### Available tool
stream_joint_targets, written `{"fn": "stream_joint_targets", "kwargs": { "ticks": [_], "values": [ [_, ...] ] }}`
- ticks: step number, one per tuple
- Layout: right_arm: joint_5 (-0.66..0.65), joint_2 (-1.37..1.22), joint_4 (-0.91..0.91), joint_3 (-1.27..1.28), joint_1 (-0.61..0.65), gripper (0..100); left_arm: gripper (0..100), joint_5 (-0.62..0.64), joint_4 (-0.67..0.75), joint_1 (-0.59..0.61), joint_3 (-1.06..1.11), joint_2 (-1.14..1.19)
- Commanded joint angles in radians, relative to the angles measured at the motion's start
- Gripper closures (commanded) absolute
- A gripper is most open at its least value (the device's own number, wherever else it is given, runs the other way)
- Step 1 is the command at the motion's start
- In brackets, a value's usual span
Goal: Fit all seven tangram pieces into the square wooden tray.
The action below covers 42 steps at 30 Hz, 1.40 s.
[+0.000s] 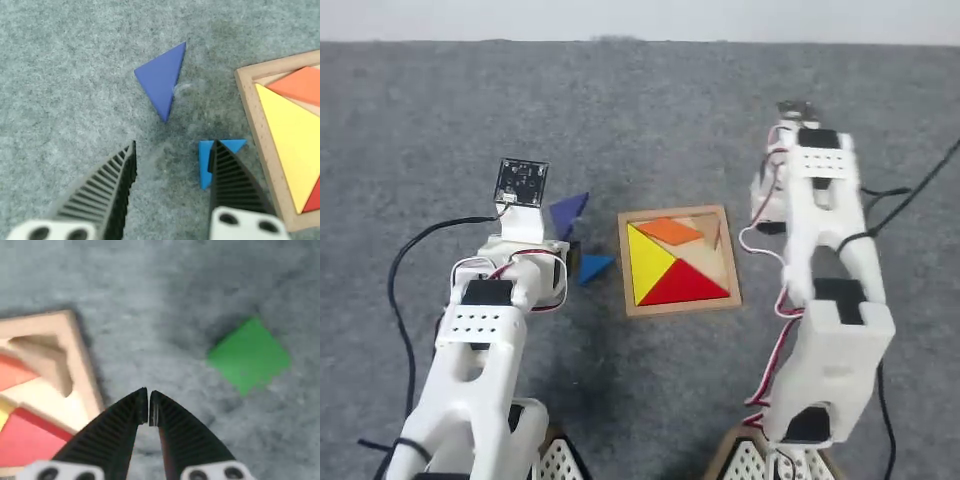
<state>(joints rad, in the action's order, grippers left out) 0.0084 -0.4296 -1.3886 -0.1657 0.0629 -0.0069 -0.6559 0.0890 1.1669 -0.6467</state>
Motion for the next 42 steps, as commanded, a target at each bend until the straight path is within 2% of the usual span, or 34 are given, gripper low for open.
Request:
{"fn": "stream_joint_targets", "kwargs": {
  "ticks": [1, 5, 10, 15, 26, 36, 42],
  "values": [
    [-0.031, 0.105, 0.015, -0.034, 0.12, 95.7, 78, 0.011, 0.031, -0.003, -0.01, -0.031],
    [-0.037, 0.124, 0.021, -0.031, 0.263, 86.1, 78, 0.011, 0.031, -0.003, -0.01, -0.031],
    [-0.034, 0.061, 0.099, -0.032, 0.354, 88.1, 78, 0.011, 0.031, -0.003, -0.01, -0.031],
    [-0.032, -0.024, 0.148, -0.034, 0.36, 88.3, 78, 0.011, 0.031, -0.003, -0.01, -0.031],
    [-0.037, -0.071, 0.077, -0.032, 0.395, 88.4, 78, 0.011, 0.031, -0.003, -0.01, -0.031],
    [-0.029, -0.027, 0.193, -0.077, 0.403, 88.4, 78, 0.011, 0.031, -0.008, -0.01, -0.031],
    [-0.032, -0.102, 0.136, -0.041, 0.427, 89.9, 78, 0.011, 0.031, -0.006, -0.01, -0.031]
  ]
}}
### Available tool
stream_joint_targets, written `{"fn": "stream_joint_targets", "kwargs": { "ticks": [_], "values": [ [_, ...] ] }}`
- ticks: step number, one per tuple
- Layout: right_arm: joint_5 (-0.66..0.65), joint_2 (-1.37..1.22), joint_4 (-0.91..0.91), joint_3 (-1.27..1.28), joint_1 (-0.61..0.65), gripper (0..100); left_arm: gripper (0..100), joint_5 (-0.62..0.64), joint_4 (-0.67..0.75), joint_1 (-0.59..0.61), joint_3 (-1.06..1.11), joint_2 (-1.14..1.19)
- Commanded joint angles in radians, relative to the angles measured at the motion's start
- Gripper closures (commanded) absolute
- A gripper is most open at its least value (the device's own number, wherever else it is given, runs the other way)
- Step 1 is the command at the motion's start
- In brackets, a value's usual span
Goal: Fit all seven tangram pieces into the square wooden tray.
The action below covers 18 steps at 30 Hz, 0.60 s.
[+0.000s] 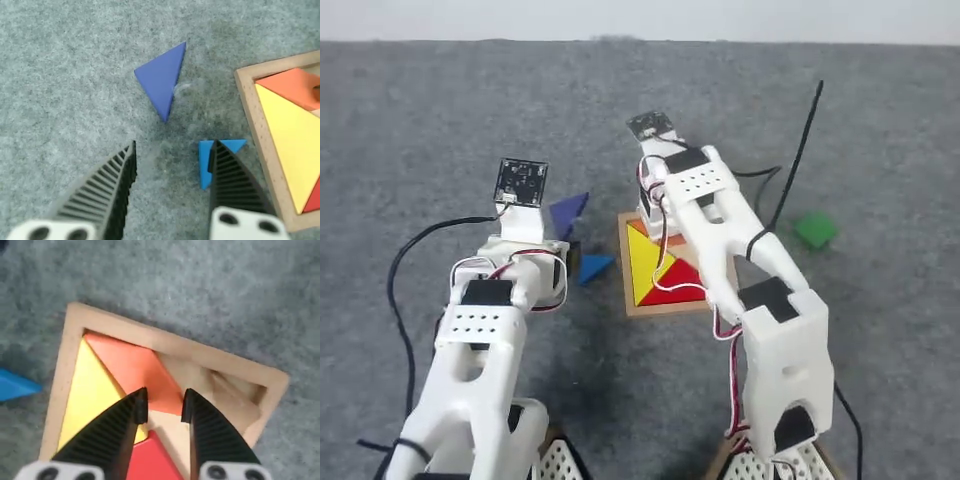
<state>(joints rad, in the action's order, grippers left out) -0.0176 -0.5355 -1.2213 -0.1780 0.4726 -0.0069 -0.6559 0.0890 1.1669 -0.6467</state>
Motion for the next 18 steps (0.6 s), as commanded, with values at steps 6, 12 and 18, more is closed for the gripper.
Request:
{"fn": "stream_joint_targets", "kwargs": {
  "ticks": [6, 12, 18],
  "values": [
    [-0.011, 0.07, -0.028, 0.106, 0.012, 93.1, 78, 0.011, 0.031, -0.003, -0.01, -0.031],
    [-0.023, 0.291, 0.082, 0.388, -0.022, 91.5, 78, 0.011, 0.031, -0.003, -0.01, -0.031],
    [-0.075, 0.432, 0.12, 0.588, -0.117, 91.4, 78, 0.011, 0.031, -0.003, -0.01, -0.031]
  ]
}}
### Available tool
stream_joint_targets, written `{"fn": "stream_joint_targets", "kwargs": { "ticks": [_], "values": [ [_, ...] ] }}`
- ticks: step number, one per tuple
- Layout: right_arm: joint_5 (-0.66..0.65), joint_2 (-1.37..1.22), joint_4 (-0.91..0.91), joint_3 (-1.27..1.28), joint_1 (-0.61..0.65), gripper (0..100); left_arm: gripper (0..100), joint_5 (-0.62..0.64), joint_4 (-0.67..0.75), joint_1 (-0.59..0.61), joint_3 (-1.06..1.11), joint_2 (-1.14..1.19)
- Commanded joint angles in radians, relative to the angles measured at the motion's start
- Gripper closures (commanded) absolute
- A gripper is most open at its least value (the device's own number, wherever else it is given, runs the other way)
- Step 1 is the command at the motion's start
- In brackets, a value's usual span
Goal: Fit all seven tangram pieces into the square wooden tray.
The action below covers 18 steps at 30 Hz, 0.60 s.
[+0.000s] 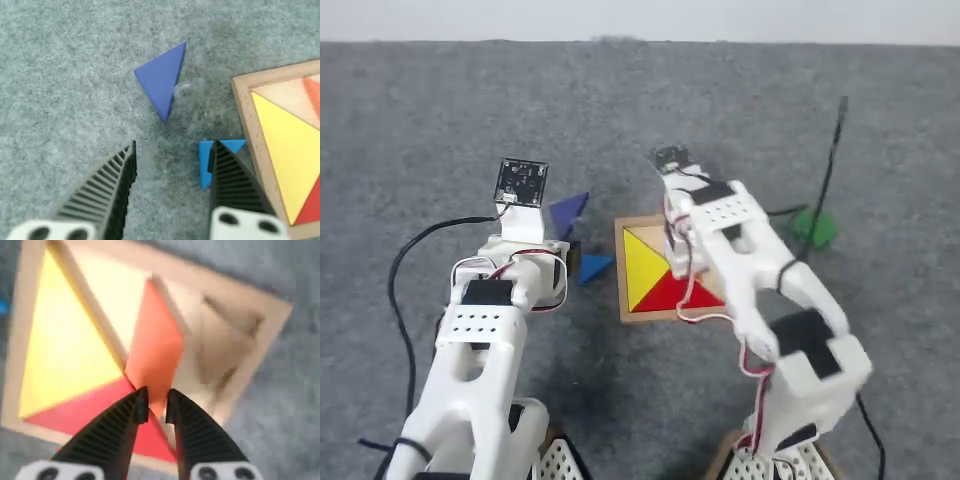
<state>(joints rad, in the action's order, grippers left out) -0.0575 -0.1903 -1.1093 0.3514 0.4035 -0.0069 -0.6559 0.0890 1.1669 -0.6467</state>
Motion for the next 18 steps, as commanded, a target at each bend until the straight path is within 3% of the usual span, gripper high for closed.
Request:
{"fn": "stream_joint_targets", "kwargs": {
  "ticks": [1, 6, 10, 18],
  "values": [
    [-0.048, 0.105, 0.008, 0.075, -0.059, 91.4, 78, 0.011, 0.031, -0.003, -0.01, -0.031],
    [-0.058, 0.232, -0.015, 0.06, -0.108, 91.4, 78, 0.011, 0.031, -0.003, -0.01, -0.031],
    [-0.058, 0.291, -0.094, -0.052, -0.071, 91.4, 78, 0.011, 0.031, -0.003, -0.01, -0.031],
    [-0.051, -0.019, -0.101, -0.288, 0.074, 91.3, 78, 0.011, 0.031, -0.003, -0.01, -0.031]
  ]
}}
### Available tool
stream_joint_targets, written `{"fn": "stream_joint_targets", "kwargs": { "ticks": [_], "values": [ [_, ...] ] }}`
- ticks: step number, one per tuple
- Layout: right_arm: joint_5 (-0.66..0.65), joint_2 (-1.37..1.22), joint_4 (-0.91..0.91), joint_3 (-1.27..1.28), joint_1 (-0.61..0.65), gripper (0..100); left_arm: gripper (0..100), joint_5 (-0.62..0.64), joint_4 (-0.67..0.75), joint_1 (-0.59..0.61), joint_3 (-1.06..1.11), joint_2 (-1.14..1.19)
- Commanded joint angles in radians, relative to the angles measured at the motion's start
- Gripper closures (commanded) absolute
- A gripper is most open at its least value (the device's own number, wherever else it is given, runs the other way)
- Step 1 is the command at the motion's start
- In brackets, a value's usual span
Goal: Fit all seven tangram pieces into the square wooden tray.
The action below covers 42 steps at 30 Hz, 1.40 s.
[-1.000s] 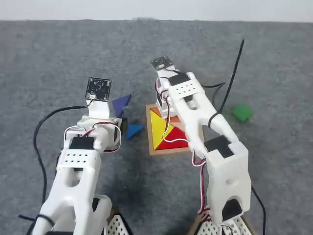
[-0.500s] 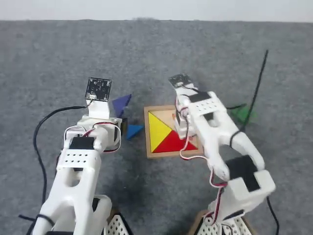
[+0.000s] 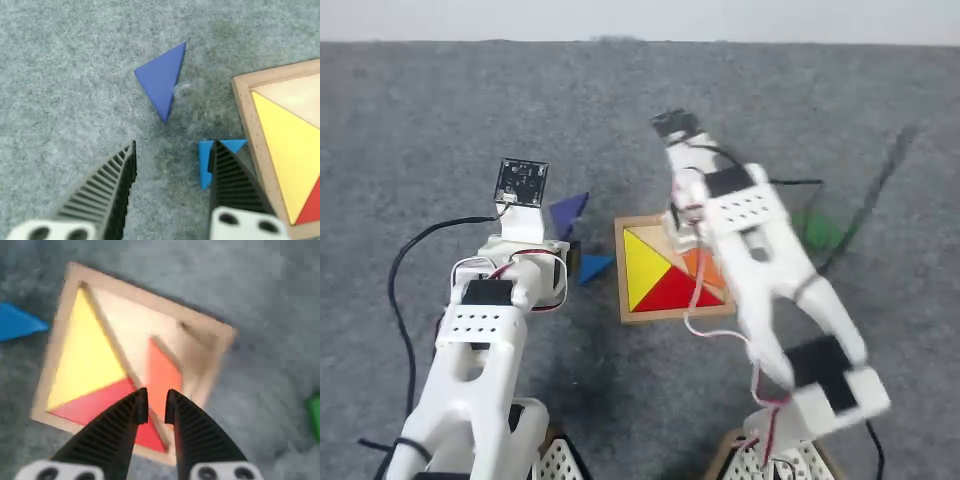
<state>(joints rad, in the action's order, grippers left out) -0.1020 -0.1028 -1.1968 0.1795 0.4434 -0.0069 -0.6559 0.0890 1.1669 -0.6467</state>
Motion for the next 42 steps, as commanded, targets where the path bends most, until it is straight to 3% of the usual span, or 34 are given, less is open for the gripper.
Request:
{"fn": "stream_joint_targets", "kwargs": {
  "ticks": [1, 6, 18, 27, 34, 42],
  "values": [
    [-0.006, -0.156, -0.016, -0.146, 0.042, 91.3, 78, 0.011, 0.031, -0.003, -0.008, -0.031],
    [-0.006, -0.292, -0.013, -0.209, 0.067, 91.3, 78, 0.011, 0.031, -0.003, -0.008, -0.031],
    [-0.012, -0.294, -0.019, -0.097, -0.015, 91.8, 78, 0.011, 0.031, -0.003, -0.008, -0.031],
    [-0.043, -0.038, 0.058, 0.137, -0.031, 91.4, 78, 0.011, 0.031, -0.003, -0.008, -0.031],
    [0.018, 0.193, 0.044, 0.091, -0.053, 91.4, 78, 0.011, 0.031, -0.003, -0.008, -0.031],
    [0.014, -0.03, 0.051, 0.046, -0.166, 91.4, 78, 0.011, 0.031, -0.003, -0.008, -0.031]
  ]
}}
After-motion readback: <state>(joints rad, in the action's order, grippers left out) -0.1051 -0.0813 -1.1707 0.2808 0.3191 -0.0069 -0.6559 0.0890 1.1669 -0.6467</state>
